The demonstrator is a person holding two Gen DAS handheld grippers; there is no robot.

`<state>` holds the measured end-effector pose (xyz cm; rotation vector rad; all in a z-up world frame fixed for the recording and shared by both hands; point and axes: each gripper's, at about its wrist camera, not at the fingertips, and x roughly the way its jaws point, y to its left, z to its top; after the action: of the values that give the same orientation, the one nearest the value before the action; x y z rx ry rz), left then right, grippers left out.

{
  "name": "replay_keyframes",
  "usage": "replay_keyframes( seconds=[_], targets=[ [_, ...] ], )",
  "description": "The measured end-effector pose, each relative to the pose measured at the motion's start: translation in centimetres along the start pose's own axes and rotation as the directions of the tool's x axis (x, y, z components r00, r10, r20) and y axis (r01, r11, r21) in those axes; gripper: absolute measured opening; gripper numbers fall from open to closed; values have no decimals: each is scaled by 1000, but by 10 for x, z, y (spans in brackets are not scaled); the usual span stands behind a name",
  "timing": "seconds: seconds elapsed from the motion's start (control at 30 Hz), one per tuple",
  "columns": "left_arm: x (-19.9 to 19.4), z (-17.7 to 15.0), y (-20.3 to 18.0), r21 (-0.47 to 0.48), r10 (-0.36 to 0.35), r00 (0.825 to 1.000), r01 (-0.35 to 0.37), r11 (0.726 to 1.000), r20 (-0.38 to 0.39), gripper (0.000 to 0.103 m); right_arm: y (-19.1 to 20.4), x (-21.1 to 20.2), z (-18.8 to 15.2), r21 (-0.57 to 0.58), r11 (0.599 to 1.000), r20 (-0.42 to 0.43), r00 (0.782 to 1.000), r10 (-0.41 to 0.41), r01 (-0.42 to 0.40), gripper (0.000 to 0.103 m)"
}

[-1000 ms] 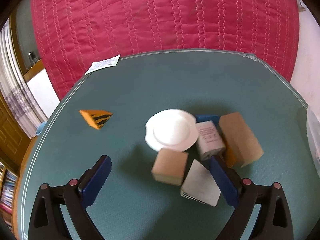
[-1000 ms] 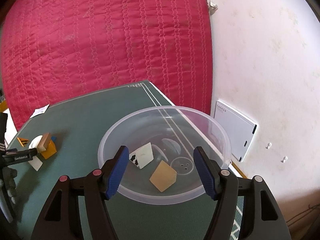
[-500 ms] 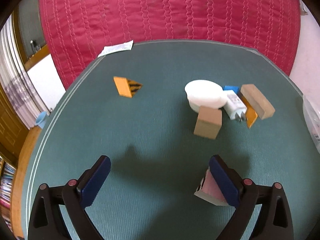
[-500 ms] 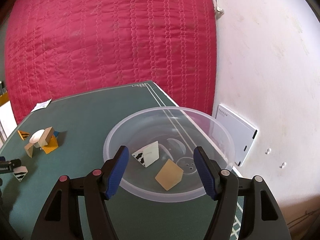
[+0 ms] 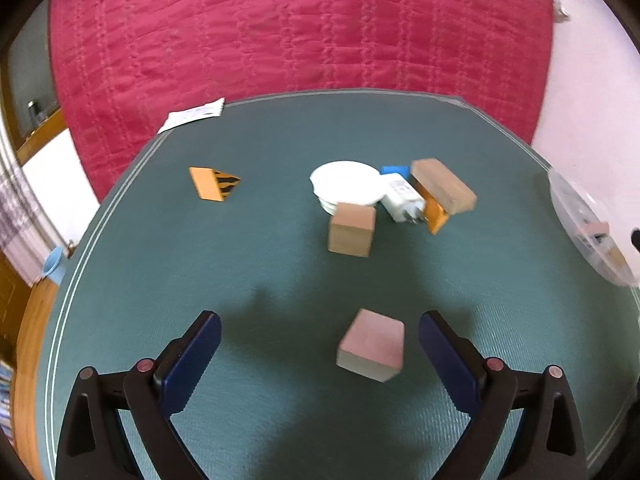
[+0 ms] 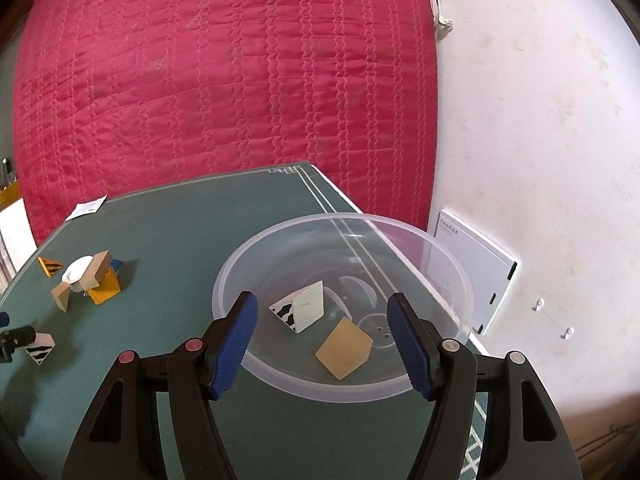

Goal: Organize rigid objects
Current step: 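Grasp the pink-faced wooden cube with the left gripper, then grasp the tall brown wooden block with the right gripper while the left holds the pink cube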

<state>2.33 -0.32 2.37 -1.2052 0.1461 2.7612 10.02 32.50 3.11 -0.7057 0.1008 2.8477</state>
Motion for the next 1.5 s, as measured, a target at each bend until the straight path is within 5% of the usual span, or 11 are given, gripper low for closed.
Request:
replay_keyframes(
  seconds=[0.5, 0.7, 1.0, 1.37, 1.5],
  targets=[
    [16, -8, -12, 98, -103, 993, 109, 989, -58, 37, 21, 2, -1, -24, 992, -63, 991, 121, -123, 68],
    [16, -11, -8, 92, -117, 992, 121, 988, -50, 35, 39, 9, 3, -4, 973, -139, 964, 228, -231, 68],
    [12, -9, 5, 39, -109, 994, 109, 993, -4, 35, 91, 26, 21, -5, 921, -244, 894, 376, -389, 68],
    [3, -6, 13, 0, -116, 993, 116, 993, 26, 35, 182, 54, 23, -97, 867, -302, 844, 443, -489, 66],
    [3, -7, 14, -1, -120, 992, 120, 993, 28, 35, 209, 66, 24, -140, 853, -310, 840, 445, -503, 58]
  ],
)
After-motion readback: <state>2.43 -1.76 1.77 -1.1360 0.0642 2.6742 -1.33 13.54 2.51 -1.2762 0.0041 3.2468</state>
